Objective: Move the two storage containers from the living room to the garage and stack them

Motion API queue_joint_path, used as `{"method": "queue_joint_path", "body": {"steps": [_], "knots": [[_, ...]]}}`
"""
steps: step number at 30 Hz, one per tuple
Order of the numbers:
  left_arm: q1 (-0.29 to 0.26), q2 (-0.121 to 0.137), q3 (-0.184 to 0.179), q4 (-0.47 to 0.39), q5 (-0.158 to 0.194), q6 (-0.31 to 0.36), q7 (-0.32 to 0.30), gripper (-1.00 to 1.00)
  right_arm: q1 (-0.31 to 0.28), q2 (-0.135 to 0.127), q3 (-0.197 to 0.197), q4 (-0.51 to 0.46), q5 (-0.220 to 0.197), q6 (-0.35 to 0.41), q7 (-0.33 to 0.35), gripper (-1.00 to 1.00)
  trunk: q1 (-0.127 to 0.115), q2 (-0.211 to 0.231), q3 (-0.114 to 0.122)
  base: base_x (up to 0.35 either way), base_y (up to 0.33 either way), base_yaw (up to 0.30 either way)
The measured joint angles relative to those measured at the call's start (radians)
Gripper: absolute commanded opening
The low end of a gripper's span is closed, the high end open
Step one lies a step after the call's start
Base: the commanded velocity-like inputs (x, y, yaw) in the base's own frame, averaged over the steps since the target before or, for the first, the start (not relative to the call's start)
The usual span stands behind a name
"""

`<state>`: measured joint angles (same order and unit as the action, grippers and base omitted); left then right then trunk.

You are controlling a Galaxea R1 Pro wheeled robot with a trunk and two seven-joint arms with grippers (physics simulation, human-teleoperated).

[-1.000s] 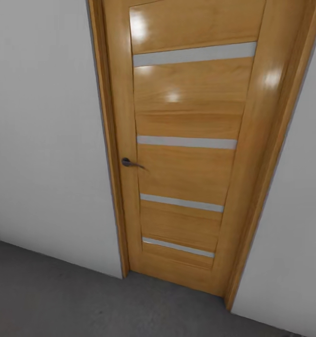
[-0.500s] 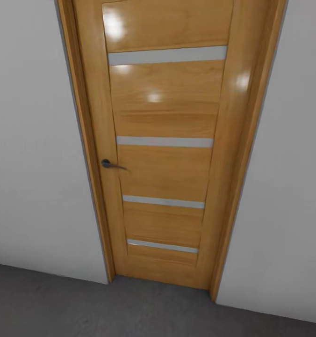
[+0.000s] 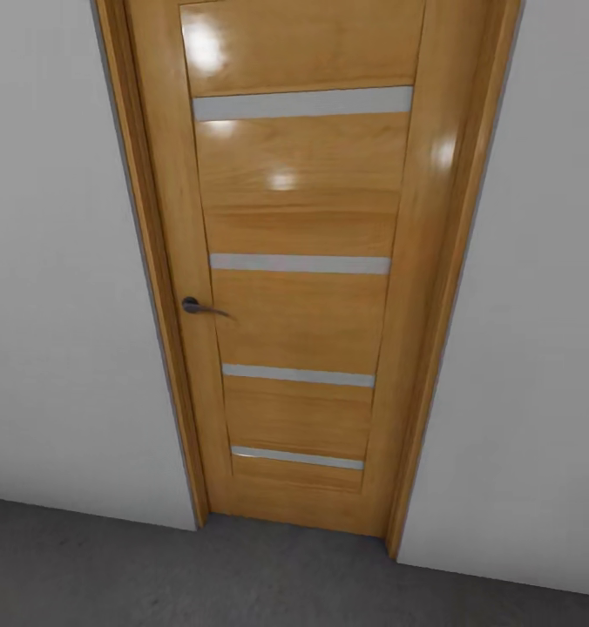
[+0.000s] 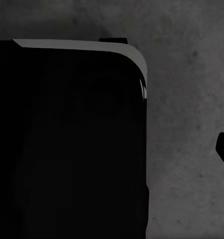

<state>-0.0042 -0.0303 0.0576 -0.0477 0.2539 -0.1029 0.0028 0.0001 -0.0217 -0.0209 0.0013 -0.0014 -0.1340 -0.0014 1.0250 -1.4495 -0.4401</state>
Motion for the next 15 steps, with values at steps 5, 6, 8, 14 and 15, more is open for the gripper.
{"method": "queue_joint_path", "body": {"steps": [5,6,8,14,15], "knots": [[0.000,-0.001,0.000,0.001,0.000,0.000,0.000,1.00,0.000,0.000,0.001,0.000,0.001,-0.001,0.000,1.00,0.000,0.000,0.000,0.025,0.074,0.000],[0.000,-0.001,0.000,0.001,0.000,0.000,0.000,1.00,0.000,0.000,0.001,0.000,0.001,-0.001,0.000,1.00,0.000,0.000,0.000,0.077,0.216,0.000],[0.000,-0.001,0.000,0.001,0.000,0.000,0.000,1.00,0.000,0.000,0.001,0.000,0.001,-0.001,0.000,1.00,0.000,0.000,0.000,0.089,0.251,0.000],[0.000,-0.001,0.000,0.001,0.000,0.000,0.000,1.00,0.000,0.000,0.001,0.000,0.001,-0.002,0.000,1.00,0.000,0.000,0.000,0.102,0.288,0.000],[0.000,-0.001,0.000,0.001,0.000,0.000,0.000,1.00,0.000,0.000,0.001,0.000,0.000,-0.002,0.000,1.00,0.000,0.000,0.000,0.106,0.301,0.000]]}}
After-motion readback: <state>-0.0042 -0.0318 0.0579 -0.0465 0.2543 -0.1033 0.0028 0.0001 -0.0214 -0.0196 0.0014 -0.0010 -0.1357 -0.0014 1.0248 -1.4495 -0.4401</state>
